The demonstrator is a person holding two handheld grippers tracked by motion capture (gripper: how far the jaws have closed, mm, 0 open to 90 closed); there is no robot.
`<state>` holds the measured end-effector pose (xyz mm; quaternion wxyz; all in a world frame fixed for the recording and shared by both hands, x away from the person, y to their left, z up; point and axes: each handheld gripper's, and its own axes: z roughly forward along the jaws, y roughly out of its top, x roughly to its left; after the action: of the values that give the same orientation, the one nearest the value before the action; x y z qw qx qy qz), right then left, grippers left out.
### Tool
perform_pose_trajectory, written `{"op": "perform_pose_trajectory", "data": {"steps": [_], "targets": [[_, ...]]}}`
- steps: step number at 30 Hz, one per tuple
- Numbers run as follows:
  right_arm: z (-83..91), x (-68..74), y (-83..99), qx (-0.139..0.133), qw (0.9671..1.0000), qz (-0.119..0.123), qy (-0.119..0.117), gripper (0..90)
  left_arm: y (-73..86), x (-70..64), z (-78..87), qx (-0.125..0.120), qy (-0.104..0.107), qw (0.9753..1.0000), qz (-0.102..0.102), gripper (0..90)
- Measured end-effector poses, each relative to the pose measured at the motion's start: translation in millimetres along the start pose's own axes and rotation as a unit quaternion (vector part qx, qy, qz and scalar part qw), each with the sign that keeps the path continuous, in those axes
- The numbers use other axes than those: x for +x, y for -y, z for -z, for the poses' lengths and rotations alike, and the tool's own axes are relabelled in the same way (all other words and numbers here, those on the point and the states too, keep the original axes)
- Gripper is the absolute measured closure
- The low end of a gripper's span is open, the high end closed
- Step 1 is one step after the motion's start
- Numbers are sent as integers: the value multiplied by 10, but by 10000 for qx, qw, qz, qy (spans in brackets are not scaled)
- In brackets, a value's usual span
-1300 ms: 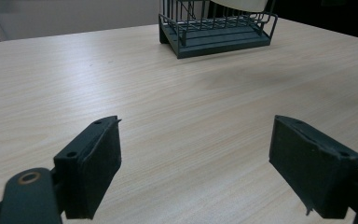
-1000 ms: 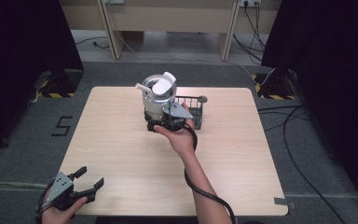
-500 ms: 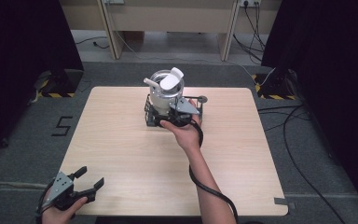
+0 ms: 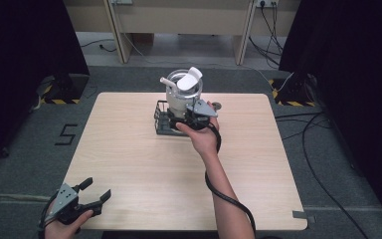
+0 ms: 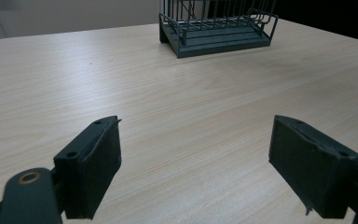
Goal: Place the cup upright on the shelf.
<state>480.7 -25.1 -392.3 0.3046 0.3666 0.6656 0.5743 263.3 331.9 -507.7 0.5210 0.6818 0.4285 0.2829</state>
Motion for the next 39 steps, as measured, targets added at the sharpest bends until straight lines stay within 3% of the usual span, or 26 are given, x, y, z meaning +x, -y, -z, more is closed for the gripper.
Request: {"op": "perform_pose_trajectory", "data": {"steps": [20,39], "targets": [[-97,-160,-94,38,9998,-18,200,117,1,5,2,-6,2,10000,23,161],[-288,-369,-153,120,9985,-44,530,116,5,13,3,-21,-10,10000,53,160]]}}
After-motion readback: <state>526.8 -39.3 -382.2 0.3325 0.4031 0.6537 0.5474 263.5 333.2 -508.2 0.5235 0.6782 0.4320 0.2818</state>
